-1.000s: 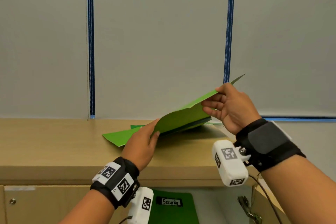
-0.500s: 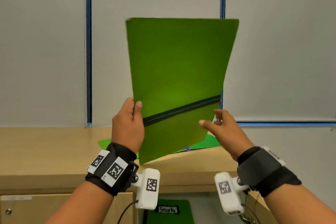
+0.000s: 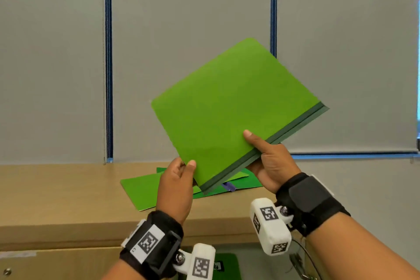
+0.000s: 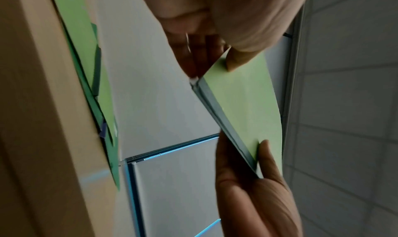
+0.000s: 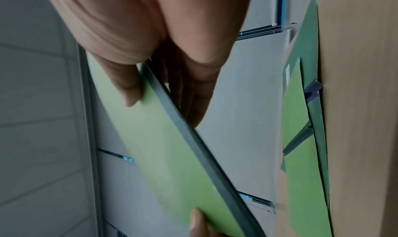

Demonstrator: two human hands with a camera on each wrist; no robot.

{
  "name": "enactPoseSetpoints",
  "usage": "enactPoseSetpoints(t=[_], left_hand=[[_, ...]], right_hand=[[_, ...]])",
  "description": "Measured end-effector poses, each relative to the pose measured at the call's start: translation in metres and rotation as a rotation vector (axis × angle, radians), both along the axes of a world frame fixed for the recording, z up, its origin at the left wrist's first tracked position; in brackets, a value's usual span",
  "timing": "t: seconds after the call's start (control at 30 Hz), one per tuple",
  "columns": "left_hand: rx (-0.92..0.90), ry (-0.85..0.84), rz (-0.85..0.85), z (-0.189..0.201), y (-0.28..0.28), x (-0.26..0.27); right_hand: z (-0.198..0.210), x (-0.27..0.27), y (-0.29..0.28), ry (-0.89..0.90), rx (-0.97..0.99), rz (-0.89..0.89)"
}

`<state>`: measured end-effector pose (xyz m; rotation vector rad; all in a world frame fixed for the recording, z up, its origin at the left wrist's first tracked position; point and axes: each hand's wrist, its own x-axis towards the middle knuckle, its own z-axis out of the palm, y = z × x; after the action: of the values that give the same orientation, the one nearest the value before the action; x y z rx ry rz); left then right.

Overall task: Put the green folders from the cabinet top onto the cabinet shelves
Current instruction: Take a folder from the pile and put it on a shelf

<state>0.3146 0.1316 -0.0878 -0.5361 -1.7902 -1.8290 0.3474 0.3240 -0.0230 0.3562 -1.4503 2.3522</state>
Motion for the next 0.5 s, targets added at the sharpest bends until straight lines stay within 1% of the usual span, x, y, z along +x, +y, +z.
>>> enactPoseSetpoints(t=[0.07,0.13,0.2,0.23,0.27,0.33,0.4,0.43,0.47,0.5], left_hand=[[-0.017,-0.046,0.1,-0.004,-0.003,0.002],[0.005,-0.079,0.155,-0.007,-0.013,-0.001],[-0.004,-0.116,0.18,-0.008,-0.021,-0.002],[-0.009,-0.155,0.147,-0.009,-0.022,0.001],[0.035,-0.19,0.077,-0.01,-0.024,0.002],[0.237,-0.276,-0.167,-0.009,-0.023,0.01],[0.403,-0.336,-0.403,-0.006,-0.025,0.018],[0.42,-0.331,-0.474,-0.004,-0.026,0.02],[0.403,-0.291,-0.53,-0.005,-0.026,0.022],[0.325,-0.226,-0.559,-0.006,-0.026,0.023]], right_hand=[[-0.003,0.0,0.002,0.031,0.005,-0.045],[-0.006,0.0,0.006,0.055,0.051,-0.087],[-0.013,0.003,0.009,0.087,0.104,-0.112],[-0.018,0.005,0.009,0.108,0.132,-0.136],[-0.024,0.008,0.009,0.143,0.191,-0.177],[-0.038,0.012,0.006,0.231,0.396,-0.297],[-0.053,0.017,0.001,0.31,0.598,-0.375],[-0.061,0.019,-0.002,0.351,0.688,-0.413],[-0.069,0.019,-0.005,0.393,0.769,-0.456],[-0.077,0.018,-0.01,0.431,0.83,-0.491]])
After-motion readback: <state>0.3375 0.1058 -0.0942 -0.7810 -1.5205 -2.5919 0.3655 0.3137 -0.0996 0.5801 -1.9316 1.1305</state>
